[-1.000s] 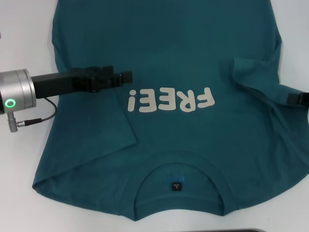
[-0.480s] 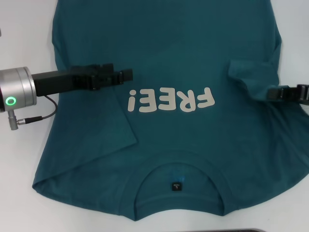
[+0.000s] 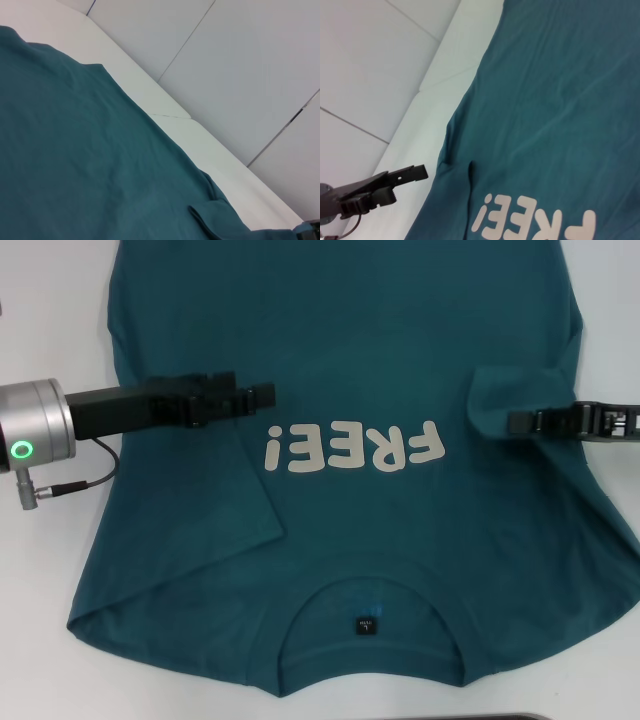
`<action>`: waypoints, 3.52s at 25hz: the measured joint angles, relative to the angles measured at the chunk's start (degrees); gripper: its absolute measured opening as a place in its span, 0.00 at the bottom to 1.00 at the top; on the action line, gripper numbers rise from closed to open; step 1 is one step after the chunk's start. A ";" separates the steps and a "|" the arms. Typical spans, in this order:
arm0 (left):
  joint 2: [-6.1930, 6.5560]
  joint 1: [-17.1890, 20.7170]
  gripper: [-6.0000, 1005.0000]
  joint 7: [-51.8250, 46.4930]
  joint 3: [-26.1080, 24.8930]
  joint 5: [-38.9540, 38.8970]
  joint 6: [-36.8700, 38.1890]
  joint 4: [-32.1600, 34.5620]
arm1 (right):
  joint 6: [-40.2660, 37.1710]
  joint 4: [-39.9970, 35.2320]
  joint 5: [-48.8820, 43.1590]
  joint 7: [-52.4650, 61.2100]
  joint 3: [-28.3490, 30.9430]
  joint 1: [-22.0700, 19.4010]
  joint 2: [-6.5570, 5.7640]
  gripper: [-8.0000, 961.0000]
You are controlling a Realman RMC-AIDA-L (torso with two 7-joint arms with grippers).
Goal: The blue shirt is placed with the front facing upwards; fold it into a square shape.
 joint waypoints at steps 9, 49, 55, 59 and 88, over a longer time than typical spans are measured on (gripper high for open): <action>0.00 0.00 0.88 0.00 0.05 0.00 -0.22 0.01 | 0.43 1.72 -0.02 0.00 -3.20 1.43 0.81 0.02; 0.00 -0.29 0.88 0.00 -0.21 0.00 -0.12 -0.03 | -7.65 4.49 1.23 0.26 -10.90 0.25 -1.47 0.96; 0.00 -0.20 0.88 0.00 -0.26 0.00 0.06 -0.02 | -7.64 4.07 0.97 1.17 -10.83 -0.06 -1.53 0.96; 0.00 -0.19 0.88 0.00 -0.11 0.00 0.06 -0.03 | -7.56 4.35 0.48 1.51 -10.84 -0.25 -1.99 0.96; 0.09 -0.65 0.88 0.00 -0.37 0.00 0.03 -0.12 | -8.33 4.20 7.05 -9.82 -6.68 -1.58 -1.38 0.96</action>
